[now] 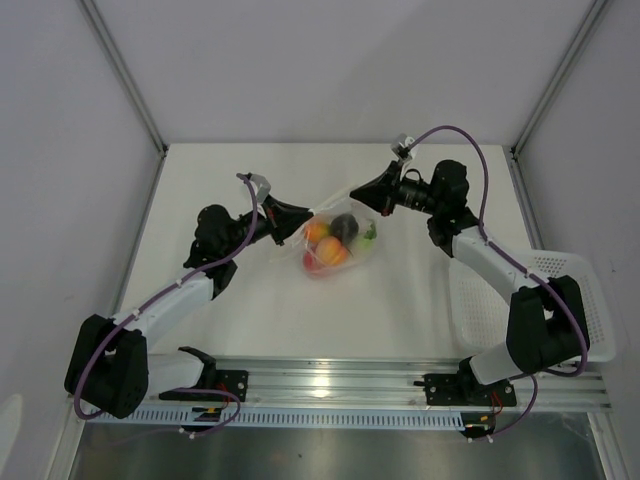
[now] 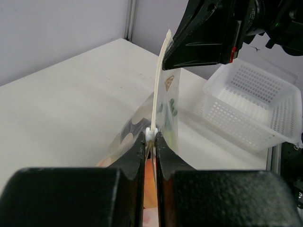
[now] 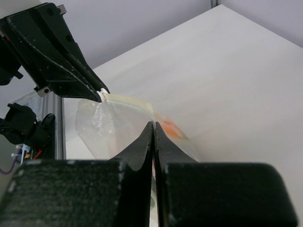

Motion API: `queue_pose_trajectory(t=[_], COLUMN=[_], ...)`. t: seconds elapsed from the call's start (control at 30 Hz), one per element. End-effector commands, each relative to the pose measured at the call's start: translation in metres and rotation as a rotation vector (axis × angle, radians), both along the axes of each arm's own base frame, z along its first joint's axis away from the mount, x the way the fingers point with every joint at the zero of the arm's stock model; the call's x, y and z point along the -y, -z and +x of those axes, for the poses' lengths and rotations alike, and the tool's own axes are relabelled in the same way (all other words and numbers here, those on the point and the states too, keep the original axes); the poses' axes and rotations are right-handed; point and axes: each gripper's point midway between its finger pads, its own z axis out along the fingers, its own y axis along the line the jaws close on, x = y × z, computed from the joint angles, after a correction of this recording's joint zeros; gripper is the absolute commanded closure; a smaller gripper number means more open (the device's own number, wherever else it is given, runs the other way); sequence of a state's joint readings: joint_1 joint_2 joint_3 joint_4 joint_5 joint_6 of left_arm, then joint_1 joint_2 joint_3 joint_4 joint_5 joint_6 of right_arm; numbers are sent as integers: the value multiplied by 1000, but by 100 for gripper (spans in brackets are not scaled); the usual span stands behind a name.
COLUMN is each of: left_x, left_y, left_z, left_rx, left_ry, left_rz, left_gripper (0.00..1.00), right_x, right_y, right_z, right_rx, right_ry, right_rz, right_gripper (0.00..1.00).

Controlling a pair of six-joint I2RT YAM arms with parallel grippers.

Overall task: Place the food in the zip-top bag and seal the zipper
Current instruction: Zip the zipper food storage bag at the center of the board.

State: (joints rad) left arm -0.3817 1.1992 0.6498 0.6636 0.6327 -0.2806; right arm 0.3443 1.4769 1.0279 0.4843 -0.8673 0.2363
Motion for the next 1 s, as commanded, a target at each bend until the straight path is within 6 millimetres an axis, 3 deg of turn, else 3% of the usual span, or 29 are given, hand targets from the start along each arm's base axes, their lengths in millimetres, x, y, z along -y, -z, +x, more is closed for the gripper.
queue_pose_trajectory(t=[0.0,0.3,0.4,0.43,0.5,0.53,0.6,0.73,0.97], left_x=[-5,-3,-1,0,1,1,2,2,5], left_y=[-5,-2,-4,-2,-2,-2,-2,-2,-3], left_z=[1,1,1,1,0,-1,-1,-2,-4], left_rx=[24,15,18,13,10,12,12,11,10], left_ry=[-3,9,22,28,41,44,48,55,83], left_rz=[-10,-6,-12,-12,-10,-10,-9,-10,-12], left_gripper=[100,100,100,99,99,99,99,100,99], right_x=[20,39,31,22,14,12,9,5,-3], right_y=[-27,-25,-24,-21,-15,-13,-8,-7,-5], right_z=[14,25,12,-5,-10,-13,-12,-20,-17], right_rx=[92,91,83,77,41,31,15,43,67], right_ry=[110,203,76,-53,-154,-190,-202,-247,-274], right_rz=[33,37,36,25,21,19,13,3,-5], right_gripper=[100,100,100,100,100,80,52,41,43])
